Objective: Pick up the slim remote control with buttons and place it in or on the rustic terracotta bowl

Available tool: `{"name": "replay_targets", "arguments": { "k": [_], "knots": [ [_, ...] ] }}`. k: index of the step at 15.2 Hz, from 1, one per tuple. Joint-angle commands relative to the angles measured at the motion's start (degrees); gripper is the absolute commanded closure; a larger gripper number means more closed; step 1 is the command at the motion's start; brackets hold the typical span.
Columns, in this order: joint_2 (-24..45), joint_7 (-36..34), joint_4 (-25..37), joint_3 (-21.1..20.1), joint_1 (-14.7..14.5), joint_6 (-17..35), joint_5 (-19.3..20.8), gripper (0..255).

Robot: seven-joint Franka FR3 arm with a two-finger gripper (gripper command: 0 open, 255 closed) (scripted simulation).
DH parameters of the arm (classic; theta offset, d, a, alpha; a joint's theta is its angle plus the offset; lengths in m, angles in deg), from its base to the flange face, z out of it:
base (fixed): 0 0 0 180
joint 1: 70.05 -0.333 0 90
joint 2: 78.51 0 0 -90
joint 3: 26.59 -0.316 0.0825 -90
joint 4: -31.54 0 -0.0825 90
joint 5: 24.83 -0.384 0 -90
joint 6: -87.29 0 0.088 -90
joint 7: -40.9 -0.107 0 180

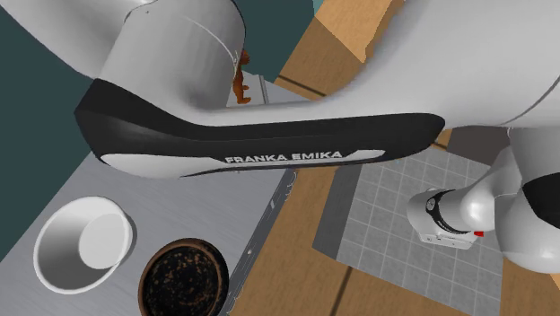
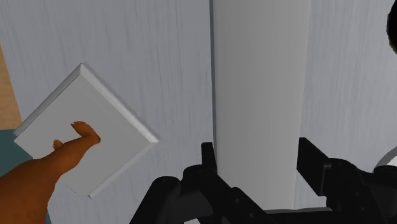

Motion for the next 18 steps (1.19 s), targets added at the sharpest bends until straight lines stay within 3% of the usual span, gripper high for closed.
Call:
{"name": "replay_targets", "arguments": {
  "k": [1,10,18],
  "knots": [
    [-0.5,-2.4,-1.0,-0.6,-1.6,0.5,0.2,255],
    [1.8,-12.9,2.5,-3.5,-9.6,-1.0,1.5,255],
    [8.7,-21.9,13.5,-5.4,-17.8,-5.3,3.4,255]
  ]
}}
